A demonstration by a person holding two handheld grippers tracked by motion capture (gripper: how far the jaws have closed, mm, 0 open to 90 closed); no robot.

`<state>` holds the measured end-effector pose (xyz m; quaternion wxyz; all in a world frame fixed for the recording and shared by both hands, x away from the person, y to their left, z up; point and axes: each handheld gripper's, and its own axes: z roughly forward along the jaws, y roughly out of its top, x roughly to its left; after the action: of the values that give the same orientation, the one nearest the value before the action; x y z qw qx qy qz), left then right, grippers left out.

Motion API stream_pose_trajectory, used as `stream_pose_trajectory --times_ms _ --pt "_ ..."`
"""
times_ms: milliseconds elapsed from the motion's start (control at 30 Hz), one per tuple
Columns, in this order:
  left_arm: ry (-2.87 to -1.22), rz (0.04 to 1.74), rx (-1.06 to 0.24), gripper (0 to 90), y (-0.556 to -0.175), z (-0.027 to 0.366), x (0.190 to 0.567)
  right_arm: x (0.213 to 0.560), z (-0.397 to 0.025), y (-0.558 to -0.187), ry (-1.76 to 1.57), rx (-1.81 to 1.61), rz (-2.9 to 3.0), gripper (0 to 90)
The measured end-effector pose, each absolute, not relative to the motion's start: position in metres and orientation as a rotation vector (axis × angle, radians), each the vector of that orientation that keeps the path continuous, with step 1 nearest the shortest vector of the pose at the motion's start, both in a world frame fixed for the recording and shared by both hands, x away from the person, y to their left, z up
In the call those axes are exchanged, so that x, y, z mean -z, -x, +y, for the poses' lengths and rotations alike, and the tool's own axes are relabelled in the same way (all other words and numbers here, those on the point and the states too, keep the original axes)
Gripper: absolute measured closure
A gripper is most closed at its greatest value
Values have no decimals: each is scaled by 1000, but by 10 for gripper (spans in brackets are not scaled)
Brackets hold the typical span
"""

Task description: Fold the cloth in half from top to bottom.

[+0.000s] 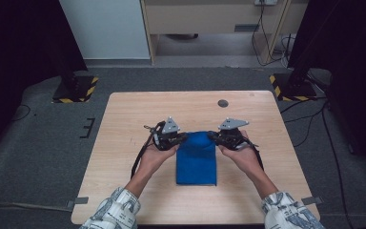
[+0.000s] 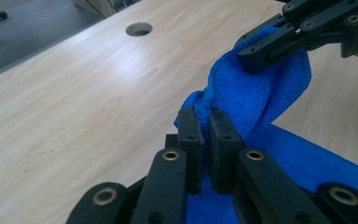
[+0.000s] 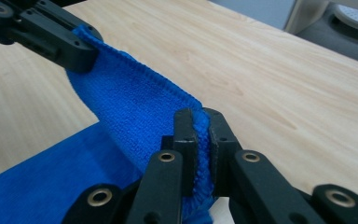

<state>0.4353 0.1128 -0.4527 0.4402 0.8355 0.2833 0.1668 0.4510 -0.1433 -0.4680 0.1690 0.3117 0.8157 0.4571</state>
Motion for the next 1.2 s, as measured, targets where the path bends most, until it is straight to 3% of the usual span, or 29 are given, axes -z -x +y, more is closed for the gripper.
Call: stream_pose_trajectory --times_ms 700,1200 --pt "-2069 681 -355 847 -402 116 476 484 -145 -416 -789 -1295 2382 806" --pt "-2047 679 -313 845 -396 117 482 490 -147 -412 -788 -1286 2388 806"
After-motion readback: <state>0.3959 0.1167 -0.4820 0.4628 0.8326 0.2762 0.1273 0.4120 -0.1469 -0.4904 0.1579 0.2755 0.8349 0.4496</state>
